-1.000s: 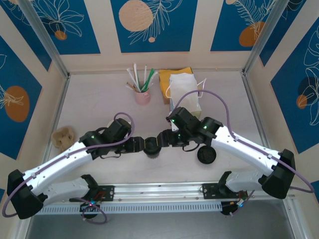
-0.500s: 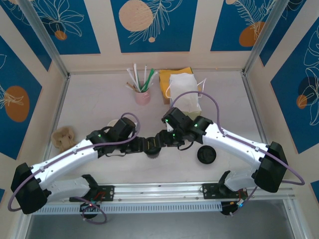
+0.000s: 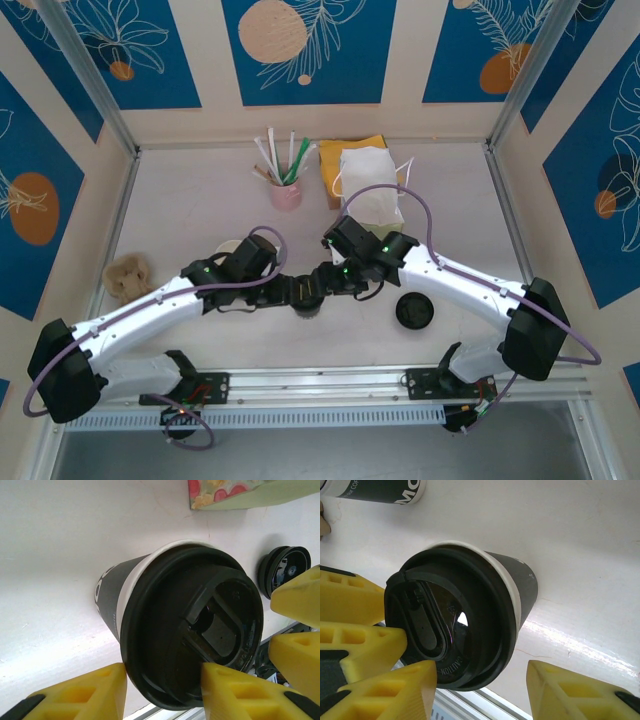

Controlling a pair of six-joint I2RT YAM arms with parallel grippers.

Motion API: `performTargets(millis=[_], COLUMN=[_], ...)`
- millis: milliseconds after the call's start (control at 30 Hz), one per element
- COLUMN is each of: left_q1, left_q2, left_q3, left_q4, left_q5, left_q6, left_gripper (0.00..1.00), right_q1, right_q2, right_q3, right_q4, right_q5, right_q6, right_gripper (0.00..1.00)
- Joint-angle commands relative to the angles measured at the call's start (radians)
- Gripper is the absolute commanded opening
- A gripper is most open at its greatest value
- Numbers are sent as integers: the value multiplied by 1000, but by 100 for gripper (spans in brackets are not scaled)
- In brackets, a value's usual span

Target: Pack the takeout coffee

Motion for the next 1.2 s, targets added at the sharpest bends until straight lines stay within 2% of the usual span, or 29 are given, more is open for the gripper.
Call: performTargets(millis=[0,500,1167], left_q1=[8,9,38], left_q2=[10,15,11], left_q3=[0,10,31], left_q4=[20,-26,-49], left_q5=[18,-10,-30], left_q6=[21,44,86], left_gripper=[41,42,45], right_q1=[-7,-8,-7], right_q2=[12,37,67], right_q3=[8,-9,16], right_q4=[-20,-15,-31], right_q5=[-23,-31,-32], right_q6=[-18,-18,-35], right_gripper=[48,42,39])
